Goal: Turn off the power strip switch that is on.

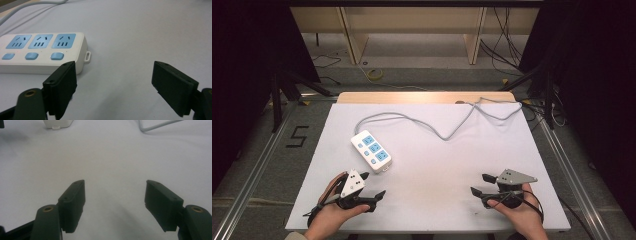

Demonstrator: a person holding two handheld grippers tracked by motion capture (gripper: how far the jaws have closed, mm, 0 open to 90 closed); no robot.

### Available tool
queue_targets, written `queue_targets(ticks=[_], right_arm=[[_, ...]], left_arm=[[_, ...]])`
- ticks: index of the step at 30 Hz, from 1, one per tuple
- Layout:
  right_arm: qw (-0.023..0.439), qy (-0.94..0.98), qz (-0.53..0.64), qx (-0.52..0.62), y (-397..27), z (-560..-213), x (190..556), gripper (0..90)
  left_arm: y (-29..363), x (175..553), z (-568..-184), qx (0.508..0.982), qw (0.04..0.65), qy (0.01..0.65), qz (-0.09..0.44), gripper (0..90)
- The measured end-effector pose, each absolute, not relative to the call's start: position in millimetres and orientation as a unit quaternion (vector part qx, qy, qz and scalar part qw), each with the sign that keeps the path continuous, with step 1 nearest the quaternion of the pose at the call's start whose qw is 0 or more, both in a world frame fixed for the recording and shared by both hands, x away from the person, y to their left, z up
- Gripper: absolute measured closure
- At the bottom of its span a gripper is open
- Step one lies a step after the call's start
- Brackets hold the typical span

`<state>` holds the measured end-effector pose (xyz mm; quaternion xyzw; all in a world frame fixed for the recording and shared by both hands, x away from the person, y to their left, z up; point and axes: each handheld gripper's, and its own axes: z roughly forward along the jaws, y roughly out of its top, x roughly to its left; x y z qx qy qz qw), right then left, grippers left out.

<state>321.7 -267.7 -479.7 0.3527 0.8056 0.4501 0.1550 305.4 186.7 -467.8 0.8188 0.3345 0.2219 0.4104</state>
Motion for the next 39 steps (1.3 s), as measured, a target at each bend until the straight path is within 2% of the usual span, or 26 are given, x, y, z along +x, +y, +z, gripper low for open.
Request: queue_targets(ticks=[7,11,12,13,14,15,16,18,19,20,39], right_arm=[[0.155,0.805,0.451,0.352,-267.9,-479.3,321.0,33.9],[0.156,0.807,0.449,0.351,-266.6,-479.0,320.6,33.9],[0.156,0.807,0.449,0.351,-266.6,-479.0,320.6,33.9],[0.156,0.807,0.45,0.35,-266.4,-479.1,320.4,33.9],[0.156,0.807,0.45,0.35,-266.4,-479.1,320.4,33.9],[0.155,0.807,0.449,0.35,-266.1,-479.1,320.1,33.9],[0.155,0.807,0.45,0.35,-265.8,-479.2,320.1,33.9],[0.153,0.809,0.448,0.349,-265.1,-479.3,319.8,33.9],[0.153,0.809,0.448,0.349,-265.1,-479.3,319.8,33.9],[0.153,0.809,0.448,0.349,-264.7,-479.3,319.6,33.9],[0.152,0.809,0.447,0.351,-264.3,-480.2,319.5,33.9]], left_arm=[[189.1,305.4,-466.8,0.815,0.409,0.343,0.228,24.1],[191.8,305.0,-463.5,0.809,0.403,0.355,0.239,40.1],[192.5,305.2,-462.6,0.808,0.401,0.358,0.242,40.1],[193.3,305.2,-461.6,0.808,0.397,0.359,0.248,52.7],[193.8,305.2,-460.6,0.807,0.394,0.36,0.253,52.7],[194.4,305.2,-459.3,0.805,0.391,0.364,0.257,66.9],[195.6,305.3,-457.4,0.804,0.385,0.368,0.264,73.2],[196.2,305.2,-456.6,0.803,0.383,0.372,0.265,84.7],[197.4,305.3,-455.4,0.803,0.381,0.374,0.266,84.7],[198.1,305.2,-454.5,0.8,0.382,0.38,0.265,89.3],[201.2,314.5,-441.5,0.786,0.379,0.411,0.263,89.5]])
